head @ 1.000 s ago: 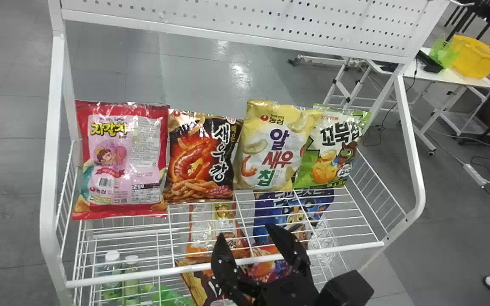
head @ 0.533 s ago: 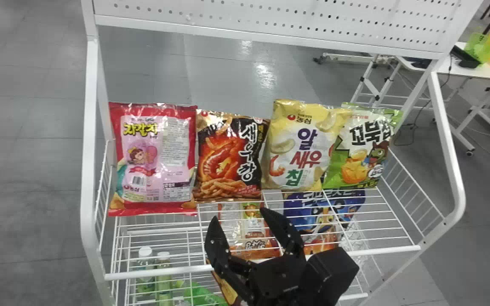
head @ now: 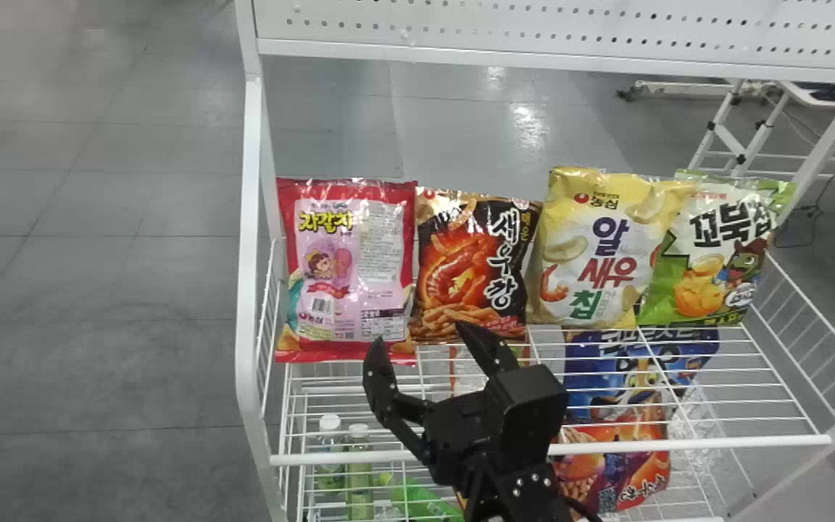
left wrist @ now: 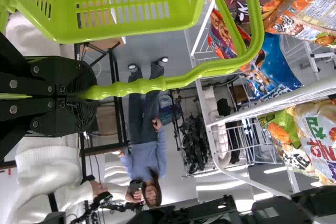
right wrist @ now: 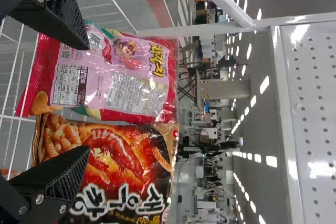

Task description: Hold basket handle with left hand then pick Jagalchi snack with right hand and place into basket

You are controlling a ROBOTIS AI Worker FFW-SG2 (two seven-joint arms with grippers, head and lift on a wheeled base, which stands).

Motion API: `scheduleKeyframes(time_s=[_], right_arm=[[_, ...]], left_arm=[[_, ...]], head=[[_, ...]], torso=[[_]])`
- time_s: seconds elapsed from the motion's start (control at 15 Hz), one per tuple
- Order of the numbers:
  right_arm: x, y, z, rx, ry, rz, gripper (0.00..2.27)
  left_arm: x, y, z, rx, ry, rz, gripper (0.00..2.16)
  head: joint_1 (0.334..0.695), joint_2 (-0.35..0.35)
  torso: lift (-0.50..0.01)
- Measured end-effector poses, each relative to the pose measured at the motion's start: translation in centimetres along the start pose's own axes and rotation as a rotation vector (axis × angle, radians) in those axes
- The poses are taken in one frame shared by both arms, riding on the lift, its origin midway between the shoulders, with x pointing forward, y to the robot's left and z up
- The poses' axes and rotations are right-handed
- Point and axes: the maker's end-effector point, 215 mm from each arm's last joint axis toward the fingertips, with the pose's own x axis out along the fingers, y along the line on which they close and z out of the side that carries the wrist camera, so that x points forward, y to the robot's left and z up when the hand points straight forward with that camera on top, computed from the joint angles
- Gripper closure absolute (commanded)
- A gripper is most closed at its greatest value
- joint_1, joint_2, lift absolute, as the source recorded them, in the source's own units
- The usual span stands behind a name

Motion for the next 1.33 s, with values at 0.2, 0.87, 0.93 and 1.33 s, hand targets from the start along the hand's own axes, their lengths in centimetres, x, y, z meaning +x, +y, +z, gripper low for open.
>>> scheduleKeyframes(time_s=[0.2, 0.87, 0.93, 1.33], right_arm=[[2.9, 1.2, -0.2, -0.008, 0.004, 0.016, 0.14], [11.6, 1.5, 0.5, -0.033, 0.015, 0.016, 0.15], [12.0, 1.5, 0.7, -0.034, 0.015, 0.016, 0.17], [13.5, 1.0, 1.3, -0.016, 0.039, 0.027, 0.21]], left_arm=[[0.0, 0.0, 0.0, 0.000, 0.000, 0.001, 1.52], [0.5, 0.5, 0.4, -0.019, -0.002, -0.010, 1.52], [0.7, 0.5, 0.5, -0.018, 0.001, -0.013, 1.52], [1.3, 0.6, 0.3, -0.033, 0.022, -0.021, 1.52]], head=[[0.695, -0.045], [0.695, 0.007], [0.695, 0.006], [0.695, -0.006]], torso=[[-0.010], [-0.010], [-0.010], [-0.010]])
